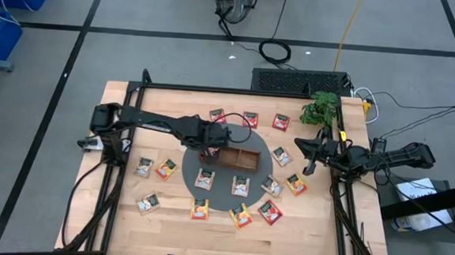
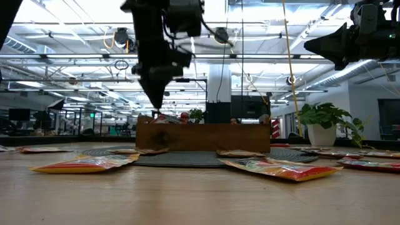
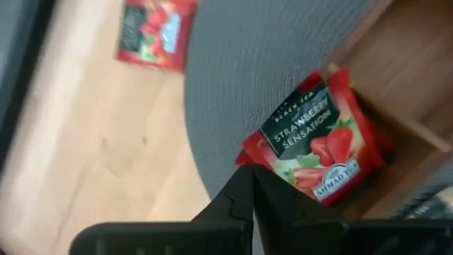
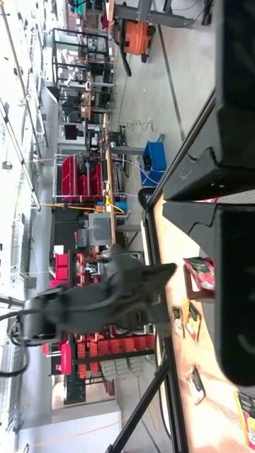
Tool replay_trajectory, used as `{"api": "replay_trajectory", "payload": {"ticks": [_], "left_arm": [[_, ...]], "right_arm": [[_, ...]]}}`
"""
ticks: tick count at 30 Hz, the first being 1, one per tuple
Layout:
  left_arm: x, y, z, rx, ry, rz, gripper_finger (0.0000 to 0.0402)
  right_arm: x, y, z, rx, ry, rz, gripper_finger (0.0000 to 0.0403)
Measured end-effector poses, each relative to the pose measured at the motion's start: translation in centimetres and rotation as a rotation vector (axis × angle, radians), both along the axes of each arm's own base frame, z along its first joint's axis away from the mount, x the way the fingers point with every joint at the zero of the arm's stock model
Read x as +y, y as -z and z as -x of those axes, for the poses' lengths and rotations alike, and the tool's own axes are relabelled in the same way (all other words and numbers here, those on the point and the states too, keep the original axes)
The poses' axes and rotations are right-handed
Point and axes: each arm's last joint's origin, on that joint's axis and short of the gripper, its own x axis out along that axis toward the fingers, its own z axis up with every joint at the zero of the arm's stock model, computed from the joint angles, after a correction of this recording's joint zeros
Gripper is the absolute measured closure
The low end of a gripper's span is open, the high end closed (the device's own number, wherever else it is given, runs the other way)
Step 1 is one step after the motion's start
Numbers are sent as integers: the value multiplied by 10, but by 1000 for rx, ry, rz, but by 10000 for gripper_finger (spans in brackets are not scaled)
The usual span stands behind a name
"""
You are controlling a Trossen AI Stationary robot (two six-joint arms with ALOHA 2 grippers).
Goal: Pick & Place Tea
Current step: Put the red tea bag into the left section of the wooden organizer
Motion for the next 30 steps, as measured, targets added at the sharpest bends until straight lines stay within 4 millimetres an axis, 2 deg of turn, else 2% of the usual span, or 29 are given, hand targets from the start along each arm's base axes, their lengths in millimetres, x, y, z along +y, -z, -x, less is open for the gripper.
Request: {"api": "replay_trajectory", "payload": {"ticks": [4,7,11,16,20,23,27,30], "left_arm": [[-3,-28,10,-95,-3,-80,382],[7,-41,10,-174,-16,-118,378],[44,-48,8,-283,-85,-91,329],[98,-52,12,-428,-107,48,222],[137,-48,22,-514,-214,158,150],[163,-38,26,-518,-298,235,116],[189,-13,18,-457,-373,325,94],[199,7,6,-376,-388,397,90]], "right_arm": [[0,1,0,5,1,2,399],[0,0,0,5,1,3,399],[0,0,0,2,3,5,399],[0,0,0,3,5,10,399],[0,0,0,3,5,10,399],[0,0,0,5,6,14,399],[0,-1,0,0,8,24,399],[0,-2,0,-9,9,27,399]]}}
